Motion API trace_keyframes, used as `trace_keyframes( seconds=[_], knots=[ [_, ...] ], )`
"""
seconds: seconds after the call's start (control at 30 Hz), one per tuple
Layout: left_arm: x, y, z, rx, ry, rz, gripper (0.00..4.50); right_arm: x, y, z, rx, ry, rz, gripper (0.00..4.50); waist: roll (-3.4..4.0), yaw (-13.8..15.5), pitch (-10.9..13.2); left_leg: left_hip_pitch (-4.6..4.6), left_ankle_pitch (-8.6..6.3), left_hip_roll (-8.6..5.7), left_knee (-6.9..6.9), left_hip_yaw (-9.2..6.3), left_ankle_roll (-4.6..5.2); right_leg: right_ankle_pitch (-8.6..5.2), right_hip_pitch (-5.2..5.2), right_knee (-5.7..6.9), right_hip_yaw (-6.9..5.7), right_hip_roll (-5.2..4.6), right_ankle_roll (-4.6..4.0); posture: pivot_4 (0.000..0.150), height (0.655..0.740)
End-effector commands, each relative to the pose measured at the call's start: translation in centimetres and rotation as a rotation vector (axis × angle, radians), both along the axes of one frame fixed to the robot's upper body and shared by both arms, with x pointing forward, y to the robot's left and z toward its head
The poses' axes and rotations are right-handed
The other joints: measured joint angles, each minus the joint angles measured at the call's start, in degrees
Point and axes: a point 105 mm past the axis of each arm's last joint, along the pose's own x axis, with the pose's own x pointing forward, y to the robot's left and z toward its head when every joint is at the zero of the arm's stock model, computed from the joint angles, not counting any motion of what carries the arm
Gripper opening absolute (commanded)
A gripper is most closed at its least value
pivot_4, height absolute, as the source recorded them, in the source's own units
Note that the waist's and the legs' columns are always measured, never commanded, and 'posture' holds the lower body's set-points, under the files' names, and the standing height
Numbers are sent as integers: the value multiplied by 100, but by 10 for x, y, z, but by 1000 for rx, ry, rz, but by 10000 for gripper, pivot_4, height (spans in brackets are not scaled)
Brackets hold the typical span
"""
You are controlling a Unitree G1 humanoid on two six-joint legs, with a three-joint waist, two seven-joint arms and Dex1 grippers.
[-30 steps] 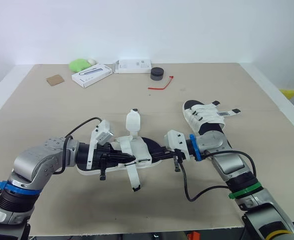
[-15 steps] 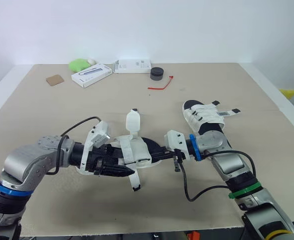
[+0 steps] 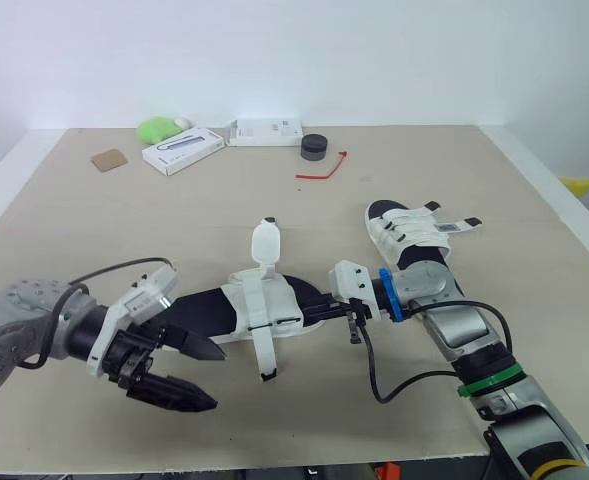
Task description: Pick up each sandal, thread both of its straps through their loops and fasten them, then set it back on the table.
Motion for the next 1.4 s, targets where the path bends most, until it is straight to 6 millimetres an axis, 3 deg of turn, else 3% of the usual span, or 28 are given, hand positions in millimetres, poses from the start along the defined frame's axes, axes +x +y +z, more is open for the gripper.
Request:
trace_keyframes(
  seconds=[0.03, 0.37, 0.73, 0.9, 0.97, 1.0, 1.07, 1.4],
  knots=[
    [7, -12, -14, -12, -136, 52, 39344, -1, -1, -3, -20, 5, 2, 0, 1, 4, -1, 3, 0, -1, 0, -1, 0, 0, 3, 0, -1, -3, 0, 1500, 7400],
    [43, -34, -39, -95, -291, 296, 39344, -1, -2, -1, -23, 4, 3, 0, -2, 10, -4, 3, 2, -4, 0, -2, -3, 11, 4, 2, -3, -8, 8, 1500, 7400],
    [42, -56, -42, -170, -207, 279, 39344, 0, -3, -1, -30, -1, 6, 0, -3, 11, -4, 3, 2, -6, 1, -1, -3, 14, 7, 1, -1, -8, 12, 1500, 7400],
    [48, -52, -47, -156, -178, 311, 23250, 0, -3, -1, -31, -2, 6, 0, -3, 11, -4, 3, 2, -6, 1, -2, -3, 13, 7, 0, -1, -7, 13, 1500, 7400],
    [49, -49, -48, -152, -170, 317, 12716, -1, -3, -1, -32, -2, 6, 0, -3, 11, -4, 3, 2, -6, 1, -2, -3, 13, 7, 0, -1, -7, 13, 1500, 7400],
    [49, -48, -48, -152, -168, 317, 10967, -1, -3, -1, -31, -3, 6, 0, -3, 11, -4, 3, 2, -6, 1, -2, -3, 13, 7, 1, -2, -7, 12, 1500, 7400],
    [47, -46, -49, -150, -166, 308, 848, -1, -3, -1, -31, -2, 6, 0, -3, 11, -4, 3, 2, -6, 1, -2, -3, 13, 7, 1, -1, -8, 13, 1500, 7400],
    [7, -49, -49, -144, -163, 169, 848, -3, -2, -3, -28, 2, 7, 0, -2, 7, -3, 2, 0, -4, 0, -2, 0, 9, 6, 0, -2, -8, 12, 1500, 7400]
  ],
)
